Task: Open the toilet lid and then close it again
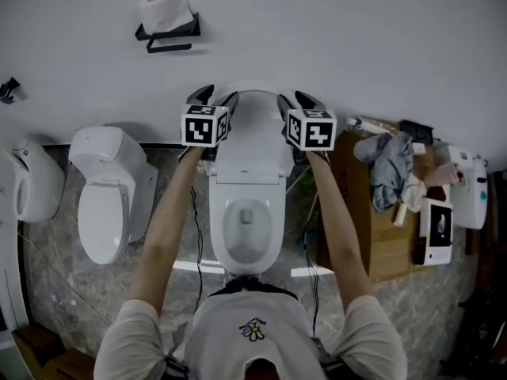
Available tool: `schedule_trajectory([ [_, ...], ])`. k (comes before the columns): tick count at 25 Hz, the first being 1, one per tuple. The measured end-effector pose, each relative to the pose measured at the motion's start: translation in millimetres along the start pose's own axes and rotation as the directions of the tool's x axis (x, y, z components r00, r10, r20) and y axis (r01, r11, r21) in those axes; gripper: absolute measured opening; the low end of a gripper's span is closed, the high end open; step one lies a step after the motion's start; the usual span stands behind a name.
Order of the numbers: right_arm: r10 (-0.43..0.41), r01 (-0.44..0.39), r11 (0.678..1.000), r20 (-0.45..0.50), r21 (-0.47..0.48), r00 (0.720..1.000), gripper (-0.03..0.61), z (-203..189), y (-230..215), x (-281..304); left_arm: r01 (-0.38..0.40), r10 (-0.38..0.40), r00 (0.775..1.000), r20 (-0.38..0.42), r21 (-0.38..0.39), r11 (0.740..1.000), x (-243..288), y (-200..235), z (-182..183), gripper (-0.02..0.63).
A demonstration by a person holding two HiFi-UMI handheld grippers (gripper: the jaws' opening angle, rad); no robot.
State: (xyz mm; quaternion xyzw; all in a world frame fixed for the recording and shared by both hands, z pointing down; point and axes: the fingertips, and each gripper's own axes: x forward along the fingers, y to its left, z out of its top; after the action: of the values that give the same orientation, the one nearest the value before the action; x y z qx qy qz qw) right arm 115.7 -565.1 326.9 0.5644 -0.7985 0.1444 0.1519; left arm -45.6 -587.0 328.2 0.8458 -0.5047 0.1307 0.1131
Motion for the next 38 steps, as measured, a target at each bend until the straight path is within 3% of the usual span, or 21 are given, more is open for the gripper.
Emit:
schedule_trajectory([
  [3, 0.023, -0.024, 1.000, 0.085, 0.005, 0.996, 0.186, 20.4, 15.4, -34.9, -0.016, 0.015, 0.996, 0.087, 0.009, 1.000, -29.6, -8.1, 26.2, 0.273],
  [6, 0.022, -0.024, 1.000, 0.180, 0.006, 0.983, 0.137, 36.4, 32.6, -77.8, -0.042, 0.043, 0.984, 0.171, -0.006, 0.999, -70.1, -18.0, 45.8, 0.222],
  [11, 0.037, -0.049, 0.998, 0.310, 0.032, 0.950, 0.070, 35.2, 64.9, -150.7, -0.141, 0.149, 0.955, 0.256, -0.046, 0.989, -150.3, -31.5, 44.5, 0.038],
  [15, 0.034, -0.043, 0.999, 0.345, 0.020, 0.938, 0.044, 15.4, 86.1, -194.7, -0.131, 0.134, 0.935, 0.329, -0.032, 0.991, -212.5, -57.8, 31.4, 0.023],
  [20, 0.005, 0.000, 1.000, 0.360, -0.014, 0.933, 0.032, -18.6, 112.3, -243.4, -0.182, 0.169, 0.913, 0.372, -0.002, 0.983, -271.2, -81.8, 8.3, 0.021],
  [25, 0.004, 0.005, 1.000, 0.369, -0.021, 0.930, 0.032, -37.4, 129.0, -273.8, -0.190, 0.173, 0.909, 0.379, 0.007, 0.982, -294.2, -100.8, -3.7, 0.021],
  [28, 0.037, -0.045, 0.999, 0.375, 0.013, 0.926, 0.032, -49.5, 137.4, -280.9, -0.189, 0.172, 0.911, 0.374, 0.010, 0.982, -295.3, -105.1, -18.2, 0.020],
  [33, 0.047, -0.056, 0.998, 0.346, 0.016, 0.937, 0.032, -67.5, 146.6, -283.9, -0.150, 0.161, 0.923, 0.350, -0.059, 0.987, -296.8, -102.7, -37.1, 0.020],
  [38, 0.048, -0.054, 0.999, 0.322, 0.009, 0.945, 0.032, -74.6, 147.2, -284.1, -0.150, 0.160, 0.929, 0.335, -0.055, 0.987, -295.1, -105.5, -41.7, 0.020],
])
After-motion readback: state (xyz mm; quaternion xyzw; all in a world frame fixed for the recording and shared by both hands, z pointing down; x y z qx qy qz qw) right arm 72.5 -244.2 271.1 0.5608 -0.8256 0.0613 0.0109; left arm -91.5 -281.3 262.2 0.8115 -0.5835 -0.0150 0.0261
